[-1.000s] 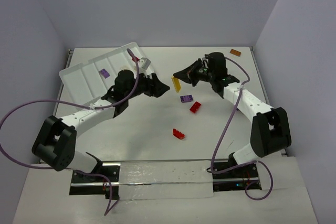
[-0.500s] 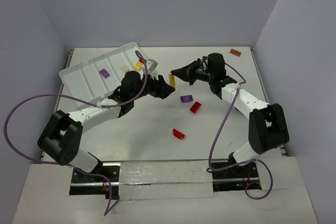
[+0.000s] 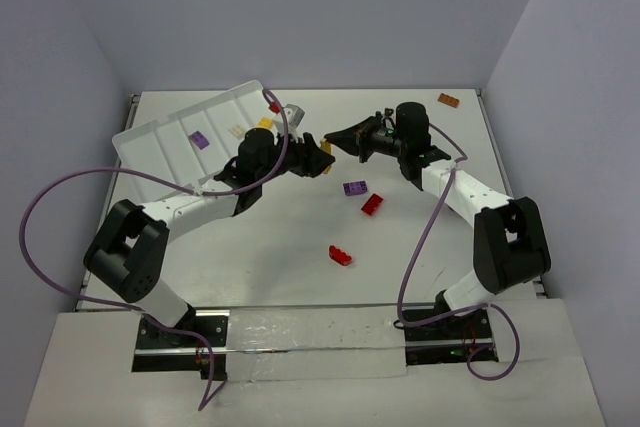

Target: Sort the legos into containers by color

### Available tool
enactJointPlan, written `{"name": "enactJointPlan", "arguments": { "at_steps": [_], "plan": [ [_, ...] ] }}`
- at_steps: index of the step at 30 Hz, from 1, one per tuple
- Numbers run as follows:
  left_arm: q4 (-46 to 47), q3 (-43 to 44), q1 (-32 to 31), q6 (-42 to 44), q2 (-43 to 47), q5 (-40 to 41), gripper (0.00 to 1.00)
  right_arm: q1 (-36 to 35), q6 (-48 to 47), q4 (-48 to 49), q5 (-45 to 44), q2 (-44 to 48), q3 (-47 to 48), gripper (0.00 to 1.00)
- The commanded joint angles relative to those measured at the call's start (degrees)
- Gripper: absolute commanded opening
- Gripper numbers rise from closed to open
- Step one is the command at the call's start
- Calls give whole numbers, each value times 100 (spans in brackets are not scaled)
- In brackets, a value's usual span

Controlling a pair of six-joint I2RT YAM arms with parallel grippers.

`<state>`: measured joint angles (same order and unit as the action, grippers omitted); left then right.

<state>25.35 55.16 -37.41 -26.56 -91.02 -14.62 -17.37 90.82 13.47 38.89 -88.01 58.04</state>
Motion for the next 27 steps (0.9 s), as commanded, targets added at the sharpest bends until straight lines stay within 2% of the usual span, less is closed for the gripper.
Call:
{"name": "enactJointPlan", "arguments": {
  "at_steps": [1, 4, 5, 8, 10, 11, 13, 17, 20, 23, 25, 27],
  "plan": [
    [76, 333, -30, 98, 3, 158, 51, 31, 22, 158, 134, 23, 18, 0],
    [41, 381, -30, 72, -12, 161, 30, 31, 112, 199, 110, 38, -20, 0],
    [1, 405, -30, 80, -12, 153, 20, 31, 151, 207, 102, 46, -21, 6],
    [-141, 477, -30, 81, -55, 109, 1, 40, 259, 433, 118, 64, -99, 15],
    [-164, 460, -21, 73, -46, 31, 0, 59, 330, 543, 162, 84, -165, 49],
    [-188, 452, -21, 80, -30, 46, 0, 76, 323, 568, 163, 109, -214, 57],
    [-314, 438, -14, 137, 12, 152, 0, 128, 288, 562, 185, 175, -270, 66],
    [-687, 452, 84, 248, 76, 458, 0, 278, 121, 481, 276, 432, -381, 70],
    [-1111, 781, 608, -108, -58, 163, 0, 521, -956, -170, 385, 783, -367, 70],
    [-1936, 1681, 1133, -560, -516, 566, 0, 776, -2429, -1979, -233, 1144, -2, 70],
    [-2619, 2314, 1255, -687, -749, 1066, 0, 817, -3377, -2602, -652, 1420, 155, 70],
    [-3382, 3081, 1438, -702, -1377, 1416, 0, 831, -4069, -3547, -1652, 1698, 409, 70]
  ]
}}
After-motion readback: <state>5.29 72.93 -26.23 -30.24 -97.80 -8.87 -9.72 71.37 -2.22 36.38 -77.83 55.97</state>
